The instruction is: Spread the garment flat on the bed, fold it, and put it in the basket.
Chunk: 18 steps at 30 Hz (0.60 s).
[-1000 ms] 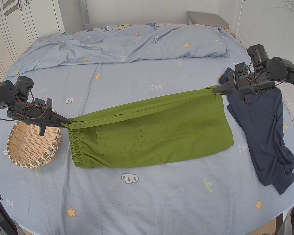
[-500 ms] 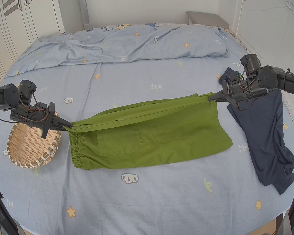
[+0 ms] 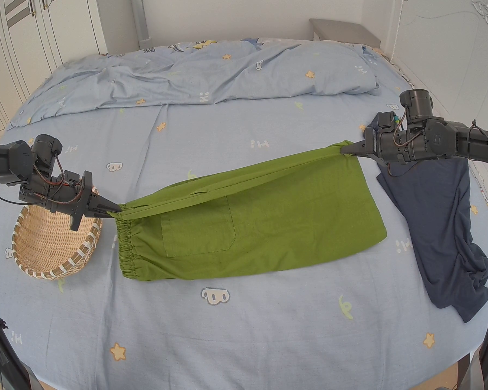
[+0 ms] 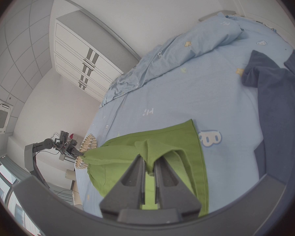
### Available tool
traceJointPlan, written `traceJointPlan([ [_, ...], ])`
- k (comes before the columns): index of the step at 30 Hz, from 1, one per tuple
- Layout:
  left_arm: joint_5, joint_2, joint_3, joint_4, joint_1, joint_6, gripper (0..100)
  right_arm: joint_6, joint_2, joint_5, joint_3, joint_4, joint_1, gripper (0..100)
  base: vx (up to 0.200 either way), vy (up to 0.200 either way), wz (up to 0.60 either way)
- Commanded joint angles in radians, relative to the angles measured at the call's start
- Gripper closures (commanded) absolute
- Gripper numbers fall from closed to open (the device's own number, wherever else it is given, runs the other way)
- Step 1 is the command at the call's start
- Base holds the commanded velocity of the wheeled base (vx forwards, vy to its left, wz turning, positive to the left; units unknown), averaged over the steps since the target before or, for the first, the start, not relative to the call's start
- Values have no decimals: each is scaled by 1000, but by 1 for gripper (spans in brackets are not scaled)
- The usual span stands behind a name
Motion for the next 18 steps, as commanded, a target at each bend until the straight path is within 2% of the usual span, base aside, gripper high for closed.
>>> traceJointPlan([
  [1, 0, 7, 0, 0, 1, 0, 100, 1, -5, 1, 28, -5, 3, 100, 0, 0, 0],
  [10, 2, 24, -9, -5, 6, 1, 100, 0, 2, -1, 28, -15, 4, 100, 0, 0, 0],
  [11, 2, 26, -9, -5, 4, 1, 100, 0, 2, -1, 30, -23, 6, 0, 0, 0, 0],
  [16, 0, 30, -9, -5, -5, 27, 100, 3, 6, -1, 31, -23, 6, 0, 0, 0, 0],
  [17, 0, 33, -9, -5, -5, 34, 0, 3, 6, -1, 31, -23, 6, 0, 0, 0, 0],
  [18, 0, 36, -11, -5, -5, 41, 0, 3, 6, -1, 33, -23, 6, 0, 0, 0, 0],
])
